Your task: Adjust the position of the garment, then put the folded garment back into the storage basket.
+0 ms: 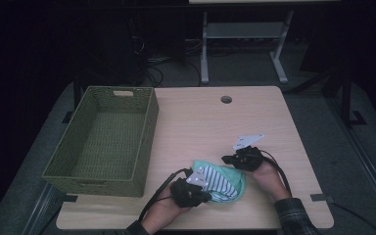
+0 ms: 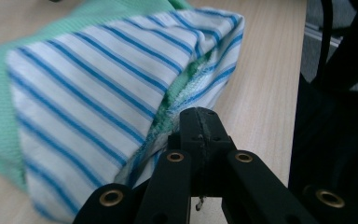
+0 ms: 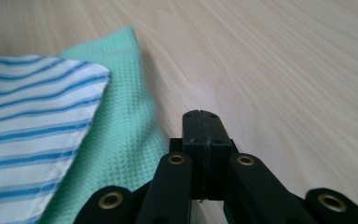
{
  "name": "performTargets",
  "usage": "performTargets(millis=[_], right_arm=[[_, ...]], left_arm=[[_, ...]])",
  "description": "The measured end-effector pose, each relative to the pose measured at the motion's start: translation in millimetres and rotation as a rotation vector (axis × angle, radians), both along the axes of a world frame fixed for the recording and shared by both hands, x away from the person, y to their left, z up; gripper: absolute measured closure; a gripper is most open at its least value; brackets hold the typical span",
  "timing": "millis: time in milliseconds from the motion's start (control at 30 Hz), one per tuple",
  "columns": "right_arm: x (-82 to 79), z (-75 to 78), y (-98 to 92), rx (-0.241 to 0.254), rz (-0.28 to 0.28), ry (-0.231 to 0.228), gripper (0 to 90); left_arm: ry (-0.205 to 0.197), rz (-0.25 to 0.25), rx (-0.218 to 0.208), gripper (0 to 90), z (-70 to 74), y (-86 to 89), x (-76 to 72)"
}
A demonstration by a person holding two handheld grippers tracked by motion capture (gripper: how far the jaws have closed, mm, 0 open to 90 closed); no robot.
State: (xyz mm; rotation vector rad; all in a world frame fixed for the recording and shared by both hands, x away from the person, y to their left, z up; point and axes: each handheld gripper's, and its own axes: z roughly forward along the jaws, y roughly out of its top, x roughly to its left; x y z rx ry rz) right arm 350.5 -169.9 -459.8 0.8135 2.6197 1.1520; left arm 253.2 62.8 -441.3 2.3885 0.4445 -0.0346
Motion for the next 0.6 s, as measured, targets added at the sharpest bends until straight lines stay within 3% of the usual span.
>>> performTargets(millis=[167,433,600], right_arm=[[0.3,-3.3,0.8,-0.016,0.014,0.007,89.9],[-2.8,-4.4,-4.7,-0.025,0.006,0.022,89.9],[-4.6,-4.3,-13.5,-0.026,-0.007,0.018,89.9]], left_arm=[[0.005,-0.017,0.030,89.5,-8.0,-4.8,1.0],[-0.027,-0.007,0.088,89.5,-12.7,-5.5,6.0],[-0.029,0.035,0.086,89.5,-14.5,-1.4,15.7]])
